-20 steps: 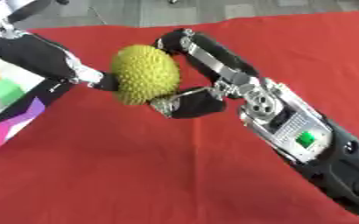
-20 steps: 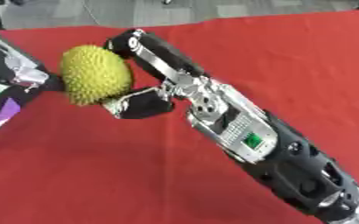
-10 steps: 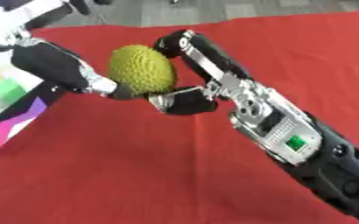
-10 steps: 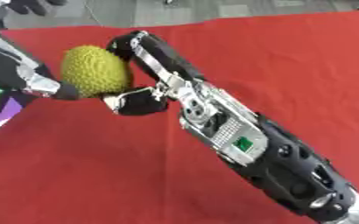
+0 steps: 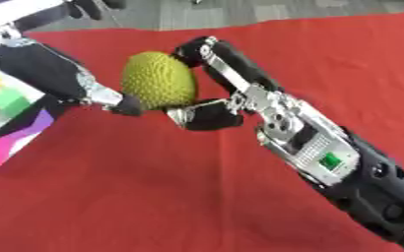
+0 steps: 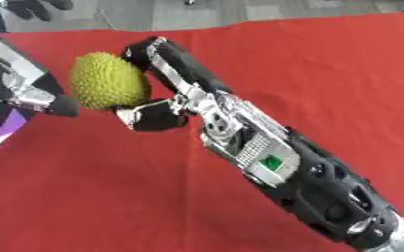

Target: Pick up the objects with one hand, pass them to the other hand, and then place them into the box on the other side of the table.

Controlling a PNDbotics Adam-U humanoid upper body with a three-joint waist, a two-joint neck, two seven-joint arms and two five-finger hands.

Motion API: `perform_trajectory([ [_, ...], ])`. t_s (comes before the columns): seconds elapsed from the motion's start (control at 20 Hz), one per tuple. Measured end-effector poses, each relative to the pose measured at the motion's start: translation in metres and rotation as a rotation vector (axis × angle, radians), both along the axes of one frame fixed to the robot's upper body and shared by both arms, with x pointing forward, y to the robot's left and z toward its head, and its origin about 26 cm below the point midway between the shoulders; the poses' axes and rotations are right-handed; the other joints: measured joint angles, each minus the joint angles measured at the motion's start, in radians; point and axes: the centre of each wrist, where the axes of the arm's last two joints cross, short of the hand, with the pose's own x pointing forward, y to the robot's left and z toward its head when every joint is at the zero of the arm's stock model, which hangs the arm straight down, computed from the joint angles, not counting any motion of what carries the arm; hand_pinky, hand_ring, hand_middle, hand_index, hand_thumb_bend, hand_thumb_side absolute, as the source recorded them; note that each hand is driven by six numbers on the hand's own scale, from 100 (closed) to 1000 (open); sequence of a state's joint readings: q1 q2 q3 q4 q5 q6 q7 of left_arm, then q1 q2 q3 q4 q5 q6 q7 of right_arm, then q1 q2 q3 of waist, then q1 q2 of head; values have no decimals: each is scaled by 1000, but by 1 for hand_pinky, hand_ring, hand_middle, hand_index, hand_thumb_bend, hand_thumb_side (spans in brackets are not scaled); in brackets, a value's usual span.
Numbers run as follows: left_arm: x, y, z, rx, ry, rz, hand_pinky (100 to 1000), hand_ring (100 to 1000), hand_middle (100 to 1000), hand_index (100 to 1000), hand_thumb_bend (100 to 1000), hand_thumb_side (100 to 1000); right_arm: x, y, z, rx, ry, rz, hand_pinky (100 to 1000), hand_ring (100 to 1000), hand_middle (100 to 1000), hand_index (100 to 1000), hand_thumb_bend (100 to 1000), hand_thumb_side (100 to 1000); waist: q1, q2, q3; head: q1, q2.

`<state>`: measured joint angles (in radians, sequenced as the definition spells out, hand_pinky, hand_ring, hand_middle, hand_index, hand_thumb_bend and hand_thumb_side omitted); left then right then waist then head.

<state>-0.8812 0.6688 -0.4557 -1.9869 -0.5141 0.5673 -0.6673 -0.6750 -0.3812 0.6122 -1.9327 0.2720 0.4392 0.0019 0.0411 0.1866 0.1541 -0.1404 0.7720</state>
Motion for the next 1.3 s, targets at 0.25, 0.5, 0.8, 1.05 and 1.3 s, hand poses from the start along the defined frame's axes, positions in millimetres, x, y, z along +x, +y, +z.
perform_trajectory([
  [0.25, -1, -6, -6, 52, -42, 19, 875, 844, 857, 909, 790, 458, -3, 1, 2, 0, 6, 21, 813, 642, 507, 596, 203, 100, 0, 0, -1, 1, 0],
  [0.5, 0, -15, -11, 80, -40, -2, 878, 851, 864, 909, 762, 456, -7, 0, 5, 1, 5, 40, 812, 643, 507, 596, 205, 100, 0, 0, -3, 5, 0],
  [0.8, 9, -19, -18, 91, -5, 3, 853, 834, 819, 852, 668, 481, -8, -3, 6, -3, 4, 45, 810, 642, 507, 596, 212, 100, 0, 0, -4, 5, 0],
  [1.05, 14, -22, -23, 90, 27, 0, 792, 759, 716, 715, 362, 410, -7, -5, 6, -12, 5, 39, 810, 642, 507, 596, 210, 100, 0, 0, -5, 6, 0],
  [1.3, 17, -23, -26, 106, 74, -33, 752, 693, 615, 555, 130, 321, -7, -5, 5, -13, 4, 40, 810, 643, 509, 598, 211, 100, 0, 0, -7, 6, 0],
])
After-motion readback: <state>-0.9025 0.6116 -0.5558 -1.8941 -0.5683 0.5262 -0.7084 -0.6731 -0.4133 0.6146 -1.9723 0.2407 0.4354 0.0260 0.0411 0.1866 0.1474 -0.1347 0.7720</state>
